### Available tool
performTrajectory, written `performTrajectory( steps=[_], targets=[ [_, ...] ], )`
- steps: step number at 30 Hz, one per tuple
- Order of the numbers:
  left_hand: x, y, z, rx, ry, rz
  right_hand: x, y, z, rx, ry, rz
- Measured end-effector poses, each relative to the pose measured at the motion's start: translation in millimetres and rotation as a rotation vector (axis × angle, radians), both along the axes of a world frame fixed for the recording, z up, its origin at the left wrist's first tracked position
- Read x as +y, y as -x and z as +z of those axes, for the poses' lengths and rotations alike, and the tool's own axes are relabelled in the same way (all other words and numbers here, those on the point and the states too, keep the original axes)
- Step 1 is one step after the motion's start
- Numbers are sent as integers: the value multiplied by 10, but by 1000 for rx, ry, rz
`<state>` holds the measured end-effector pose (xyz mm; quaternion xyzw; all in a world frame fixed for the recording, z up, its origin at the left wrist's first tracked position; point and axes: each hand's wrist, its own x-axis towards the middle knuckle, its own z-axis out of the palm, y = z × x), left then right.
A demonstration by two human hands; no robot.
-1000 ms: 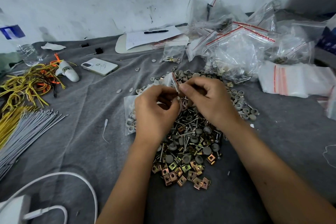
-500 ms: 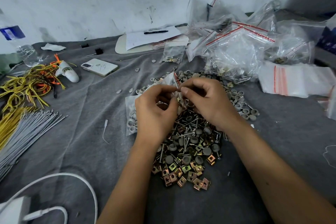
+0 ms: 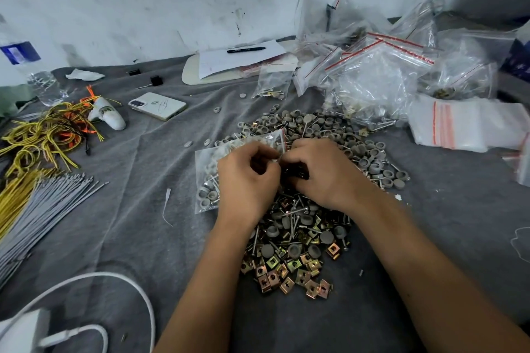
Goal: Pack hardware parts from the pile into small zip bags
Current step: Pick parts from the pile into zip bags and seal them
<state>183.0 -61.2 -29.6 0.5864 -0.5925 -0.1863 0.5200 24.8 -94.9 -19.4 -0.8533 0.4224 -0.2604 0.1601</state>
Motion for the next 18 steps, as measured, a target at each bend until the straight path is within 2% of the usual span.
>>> performTrajectory(
  steps=[4, 10, 14, 18],
  targets=[
    [2, 10, 21, 18, -37, 19, 1, 27, -13, -87, 14, -18],
    [29, -4, 65, 153, -64, 47, -15, 111, -13, -526, -14, -115],
    [56, -8, 122, 260, -25, 69, -44, 94, -37, -347, 153, -307],
    [83, 8, 229, 359, 77, 51, 101, -61, 47, -464, 16, -127]
  ],
)
